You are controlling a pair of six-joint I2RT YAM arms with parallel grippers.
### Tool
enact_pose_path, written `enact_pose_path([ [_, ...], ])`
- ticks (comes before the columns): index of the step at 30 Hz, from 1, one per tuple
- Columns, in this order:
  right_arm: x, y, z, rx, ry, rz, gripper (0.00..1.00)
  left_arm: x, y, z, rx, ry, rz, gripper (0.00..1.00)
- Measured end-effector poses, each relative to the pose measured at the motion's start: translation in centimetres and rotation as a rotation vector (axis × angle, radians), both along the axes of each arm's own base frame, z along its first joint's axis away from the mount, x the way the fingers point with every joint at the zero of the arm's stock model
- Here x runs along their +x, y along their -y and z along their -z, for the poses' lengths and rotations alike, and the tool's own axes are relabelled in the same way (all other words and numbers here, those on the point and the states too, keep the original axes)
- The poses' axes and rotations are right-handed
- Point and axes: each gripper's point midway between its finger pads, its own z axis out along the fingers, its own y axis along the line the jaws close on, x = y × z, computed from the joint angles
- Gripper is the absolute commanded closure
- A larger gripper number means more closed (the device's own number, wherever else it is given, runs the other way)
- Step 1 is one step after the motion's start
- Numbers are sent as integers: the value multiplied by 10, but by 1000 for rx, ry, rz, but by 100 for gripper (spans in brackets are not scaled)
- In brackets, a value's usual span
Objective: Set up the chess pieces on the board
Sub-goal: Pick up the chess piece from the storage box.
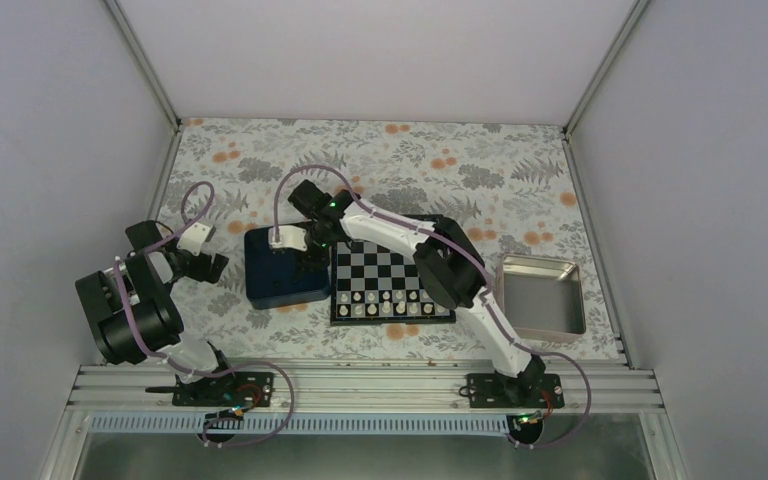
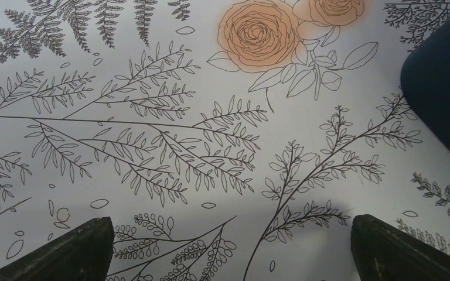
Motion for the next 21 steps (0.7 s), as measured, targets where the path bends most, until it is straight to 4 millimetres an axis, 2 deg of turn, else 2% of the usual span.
enact_pose_path([
  [9,-4,-2,-3,-3,3,-20,53,1,1,1,-11,1,4,0],
  [18,-17,-7,7,-15,-9,-47,53,2,1,2,-16,3,6,0],
  [21,-20,-9,8,-13,-7,-53,58,2,1,2,-16,3,7,0],
])
